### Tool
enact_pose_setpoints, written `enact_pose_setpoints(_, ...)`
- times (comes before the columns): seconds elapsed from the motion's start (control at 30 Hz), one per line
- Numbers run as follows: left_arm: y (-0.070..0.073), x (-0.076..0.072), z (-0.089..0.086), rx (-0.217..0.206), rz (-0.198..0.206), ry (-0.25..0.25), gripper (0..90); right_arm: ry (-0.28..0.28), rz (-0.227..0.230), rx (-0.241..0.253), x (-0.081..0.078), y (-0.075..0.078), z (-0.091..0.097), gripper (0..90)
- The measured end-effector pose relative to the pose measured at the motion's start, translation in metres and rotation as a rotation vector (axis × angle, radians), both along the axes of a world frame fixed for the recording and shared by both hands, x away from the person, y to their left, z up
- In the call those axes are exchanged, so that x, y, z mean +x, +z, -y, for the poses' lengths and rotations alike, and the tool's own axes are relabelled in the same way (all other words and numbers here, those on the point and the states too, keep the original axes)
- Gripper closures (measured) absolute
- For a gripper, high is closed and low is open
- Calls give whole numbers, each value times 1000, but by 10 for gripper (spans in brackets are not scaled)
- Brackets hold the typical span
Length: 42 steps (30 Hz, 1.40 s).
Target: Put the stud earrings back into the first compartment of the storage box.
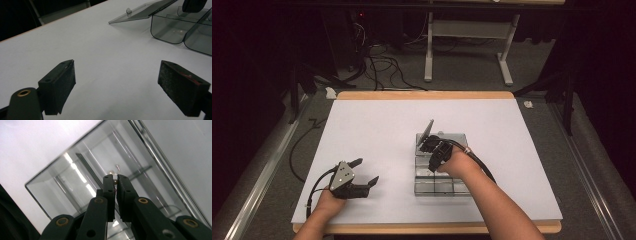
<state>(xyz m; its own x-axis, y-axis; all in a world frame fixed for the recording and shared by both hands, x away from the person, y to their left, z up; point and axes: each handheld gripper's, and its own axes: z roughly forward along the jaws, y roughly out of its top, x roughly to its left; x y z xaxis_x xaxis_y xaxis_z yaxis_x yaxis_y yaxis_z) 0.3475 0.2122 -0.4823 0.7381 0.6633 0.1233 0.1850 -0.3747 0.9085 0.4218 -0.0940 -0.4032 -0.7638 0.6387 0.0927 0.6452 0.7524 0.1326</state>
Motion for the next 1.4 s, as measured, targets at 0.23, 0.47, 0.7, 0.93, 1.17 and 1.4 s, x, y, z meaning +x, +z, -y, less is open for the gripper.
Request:
enact_pose_setpoints(0.23,0,0,0,0,0,-2,150,33,-11,4,3,-11,-13,864)
enact_pose_setpoints(0.47,0,0,0,2,0,-3,150,30,-29,-13,6,-23,-20,864)
enact_pose_setpoints(0.7,0,0,0,-2,-1,-2,150,22,-41,-35,10,-29,-20,862)
enact_pose_setpoints(0.93,0,0,0,-1,-2,-2,150,17,-22,-30,10,-25,-18,836)
enact_pose_setpoints(1.17,0,0,0,-2,0,-2,150,12,5,-21,8,-11,-10,834)
enact_pose_setpoints(1.4,0,0,0,-4,-3,0,150,-43,12,-49,4,5,13,831)
